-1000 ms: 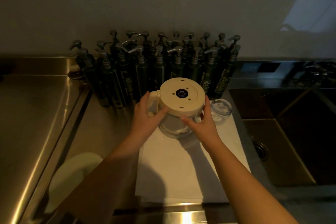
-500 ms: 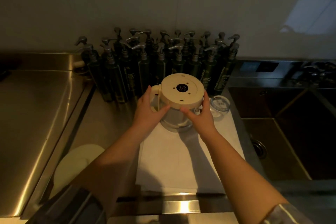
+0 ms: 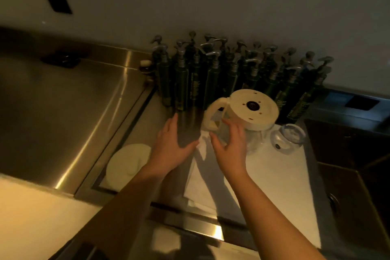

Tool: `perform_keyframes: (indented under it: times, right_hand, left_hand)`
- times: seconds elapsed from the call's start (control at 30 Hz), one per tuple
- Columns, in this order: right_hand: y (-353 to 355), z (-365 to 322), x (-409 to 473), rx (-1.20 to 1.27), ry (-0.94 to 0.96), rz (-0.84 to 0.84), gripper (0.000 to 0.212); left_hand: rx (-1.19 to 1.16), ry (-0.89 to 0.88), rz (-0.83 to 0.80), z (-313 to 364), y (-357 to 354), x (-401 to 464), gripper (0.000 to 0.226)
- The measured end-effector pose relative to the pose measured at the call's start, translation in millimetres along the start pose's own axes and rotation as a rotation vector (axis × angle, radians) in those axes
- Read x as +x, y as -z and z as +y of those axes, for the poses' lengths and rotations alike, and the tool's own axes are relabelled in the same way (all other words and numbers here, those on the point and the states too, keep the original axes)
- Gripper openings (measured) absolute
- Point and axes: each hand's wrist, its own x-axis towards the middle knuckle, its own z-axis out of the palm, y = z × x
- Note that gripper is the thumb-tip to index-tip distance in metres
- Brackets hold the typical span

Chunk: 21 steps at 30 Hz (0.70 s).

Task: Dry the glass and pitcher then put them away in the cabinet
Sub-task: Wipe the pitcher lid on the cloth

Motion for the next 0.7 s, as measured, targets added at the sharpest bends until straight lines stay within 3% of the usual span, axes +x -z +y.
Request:
perform_keyframes:
  times: [0.13, 0.3, 0.5, 0.7]
  right_hand:
    - [-48, -15, -17, -0.025, 0.064, -0.21, 0.042]
    - [-103, -25, -39, -0.018, 0.018, -0.576, 0.058]
    - [-140, -31, -57, -0.019, -0.041, -0.858, 0.078]
    - [-154, -28, -65, -0.064, -0.06, -0.926, 0.087]
  left_hand:
    - [0.114, 0.086, 0.106, -42, 35, -25, 0.099]
    - [0.283, 0.137, 0.212, -97, 55, -57, 0.104]
    - [0.354, 0.361, 0.007, -122, 61, -77, 0.128]
    - [0.363, 0.308, -0.052, -126, 55, -85, 0.126]
